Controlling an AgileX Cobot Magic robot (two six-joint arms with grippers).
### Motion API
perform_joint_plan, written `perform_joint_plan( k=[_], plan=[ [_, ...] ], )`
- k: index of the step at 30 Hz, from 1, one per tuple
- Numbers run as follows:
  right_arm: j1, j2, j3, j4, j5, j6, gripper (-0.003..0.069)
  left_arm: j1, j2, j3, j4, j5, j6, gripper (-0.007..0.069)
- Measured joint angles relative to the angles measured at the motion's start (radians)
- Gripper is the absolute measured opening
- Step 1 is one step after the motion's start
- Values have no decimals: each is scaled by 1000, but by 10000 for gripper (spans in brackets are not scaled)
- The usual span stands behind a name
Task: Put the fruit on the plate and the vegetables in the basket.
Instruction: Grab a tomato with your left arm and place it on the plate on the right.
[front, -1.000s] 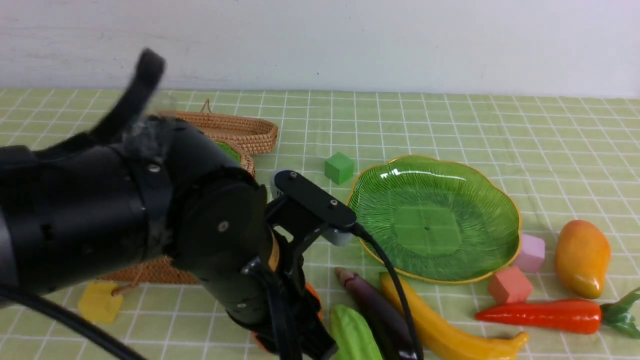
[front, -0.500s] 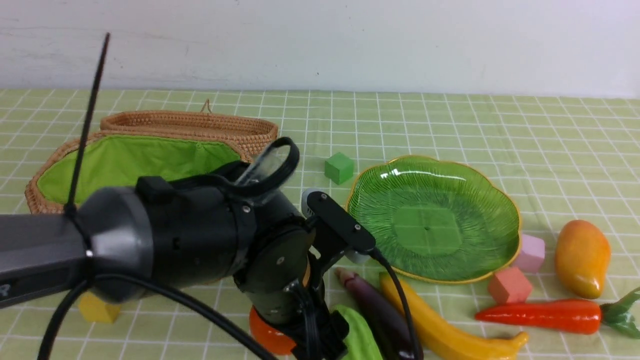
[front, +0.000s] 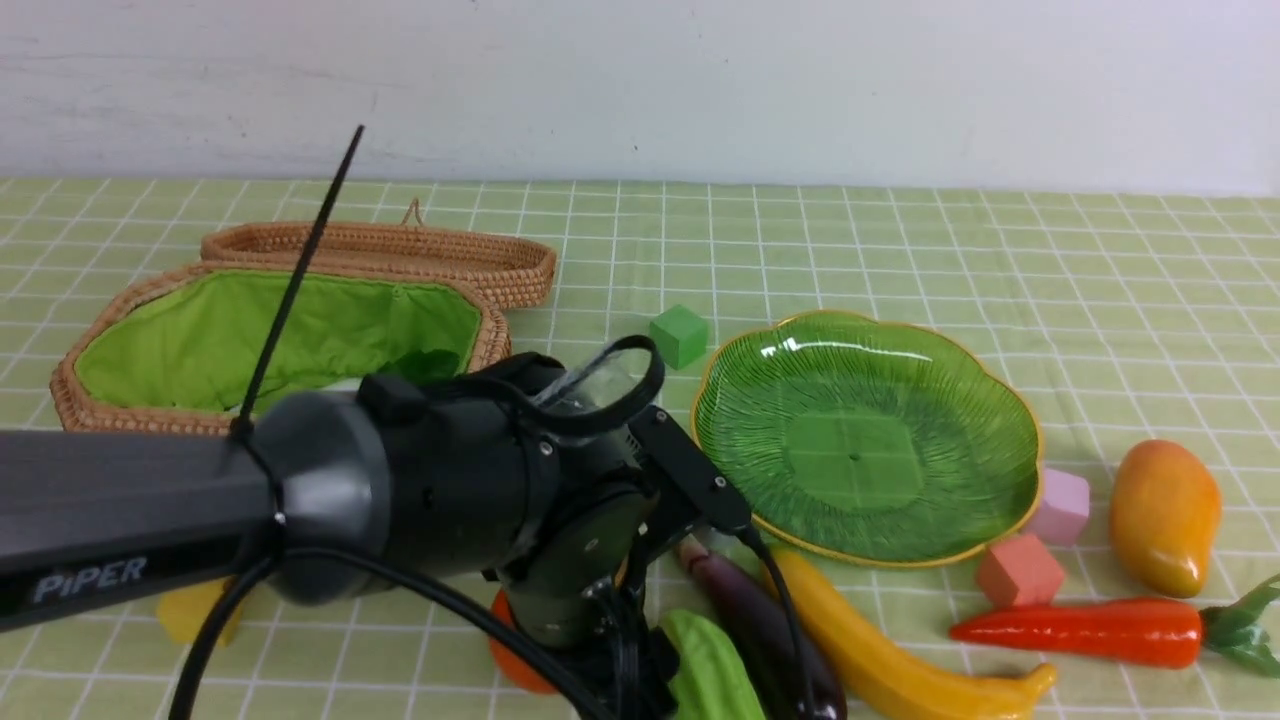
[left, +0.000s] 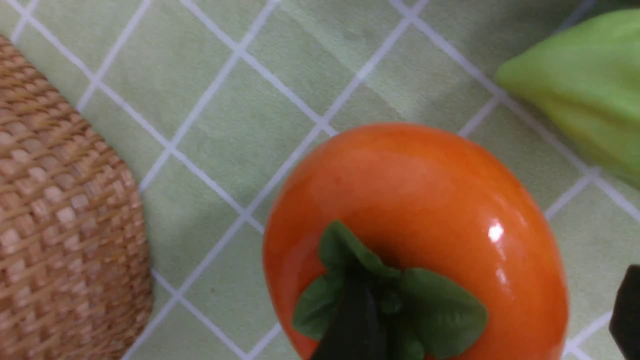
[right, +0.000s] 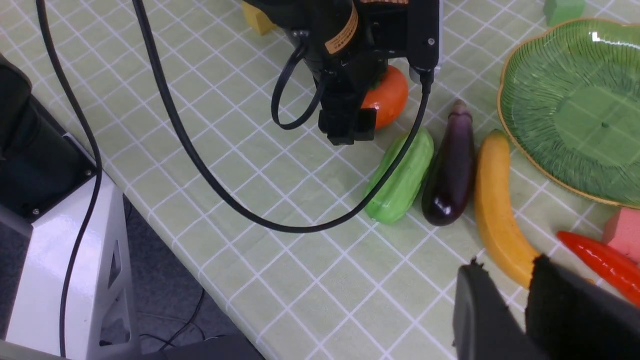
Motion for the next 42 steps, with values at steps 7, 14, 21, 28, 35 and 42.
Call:
perform_joint_plan(
  k=[7, 14, 21, 28, 35, 42],
  plan=[
    [0, 0, 0, -3, 0, 0, 158, 0, 10, -7, 37, 5, 0, 446],
    [0, 0, 0, -4, 0, 0, 158, 0, 13, -17, 34, 21, 0, 447],
    [0, 0, 0, -4, 0, 0, 158, 0, -10, -18, -13, 41, 0, 447],
    [0, 0, 0, -4, 0, 0, 158, -1, -121, -15, -57, 61, 1, 445],
    [0, 0, 0, -68, 0, 70, 158, -1, -186, -35, -61, 97, 43, 444],
    [0, 0, 0, -238, 0, 250, 158, -1, -143, -200, -111, 12, 264, 444]
  ],
)
